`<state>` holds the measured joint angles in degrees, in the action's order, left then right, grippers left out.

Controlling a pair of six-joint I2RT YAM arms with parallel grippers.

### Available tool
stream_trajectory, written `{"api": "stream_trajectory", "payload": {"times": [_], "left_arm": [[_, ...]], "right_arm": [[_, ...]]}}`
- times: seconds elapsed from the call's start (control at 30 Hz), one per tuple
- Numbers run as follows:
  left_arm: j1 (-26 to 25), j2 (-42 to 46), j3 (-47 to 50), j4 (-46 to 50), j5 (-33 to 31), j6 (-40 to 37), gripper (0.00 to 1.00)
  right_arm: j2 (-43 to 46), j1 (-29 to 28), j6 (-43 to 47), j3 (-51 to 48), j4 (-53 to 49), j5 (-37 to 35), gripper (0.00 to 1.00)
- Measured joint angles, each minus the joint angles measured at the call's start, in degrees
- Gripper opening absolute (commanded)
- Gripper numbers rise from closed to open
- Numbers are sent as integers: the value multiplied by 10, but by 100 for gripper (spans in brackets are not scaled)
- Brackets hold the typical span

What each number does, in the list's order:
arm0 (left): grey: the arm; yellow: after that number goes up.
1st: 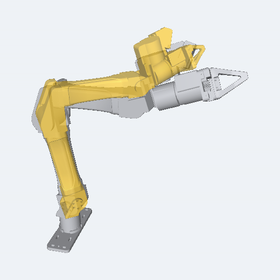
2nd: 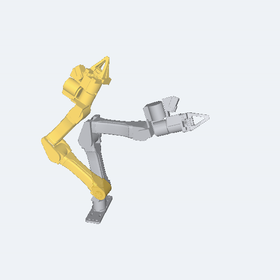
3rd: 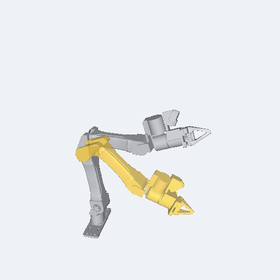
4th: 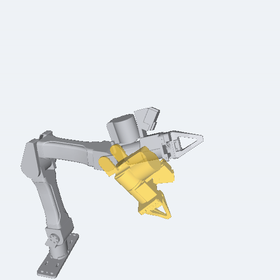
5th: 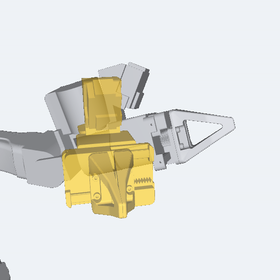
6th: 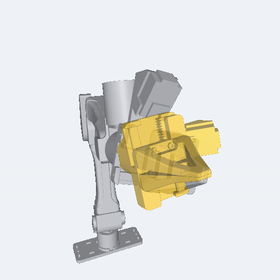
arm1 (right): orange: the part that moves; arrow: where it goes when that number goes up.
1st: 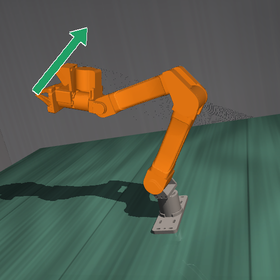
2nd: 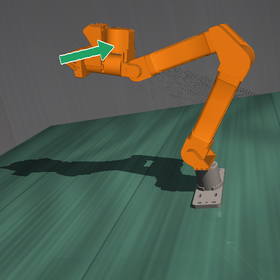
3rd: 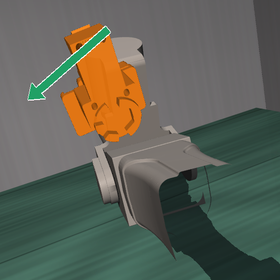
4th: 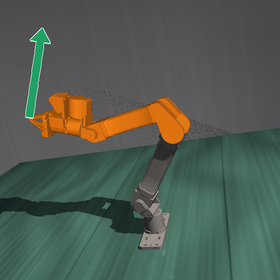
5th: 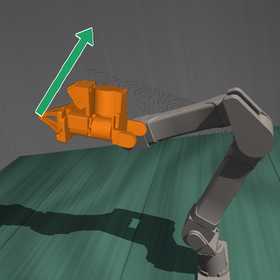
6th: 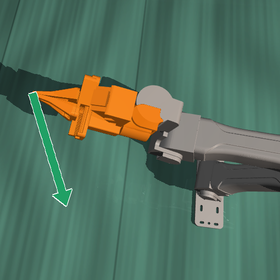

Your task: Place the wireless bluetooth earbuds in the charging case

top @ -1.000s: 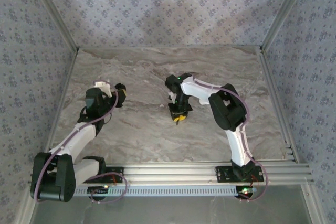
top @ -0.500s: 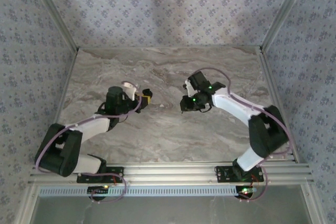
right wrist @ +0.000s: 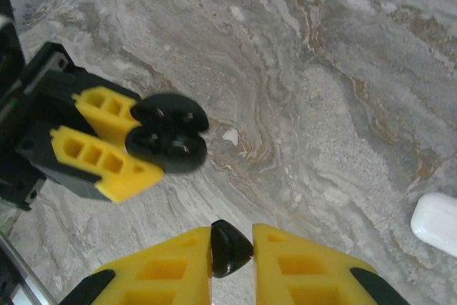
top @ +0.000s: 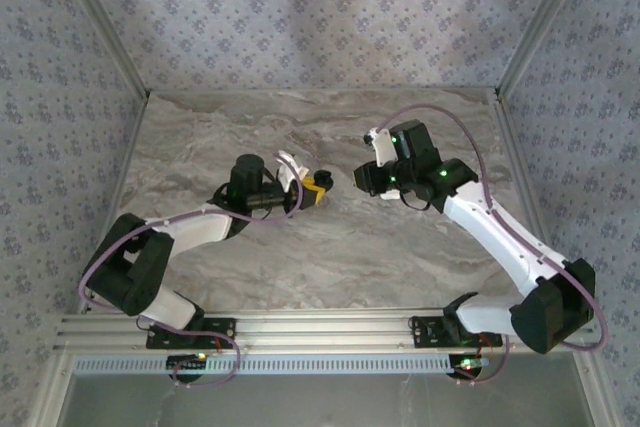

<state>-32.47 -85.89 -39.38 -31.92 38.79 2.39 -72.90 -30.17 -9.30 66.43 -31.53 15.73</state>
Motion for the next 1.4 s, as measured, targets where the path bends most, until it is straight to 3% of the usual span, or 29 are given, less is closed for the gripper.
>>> {"api": "stream_trajectory", "payload": {"times": [0.53, 1.4], "left_arm": [[-14, -3, -32, -1, 89, -26, 9], [-14, -5, -32, -9, 115, -8, 10]], "right_arm": [[-43, -71, 68, 61, -9, -11, 20], [-60, -75, 106, 67, -15, -24, 20]]}}
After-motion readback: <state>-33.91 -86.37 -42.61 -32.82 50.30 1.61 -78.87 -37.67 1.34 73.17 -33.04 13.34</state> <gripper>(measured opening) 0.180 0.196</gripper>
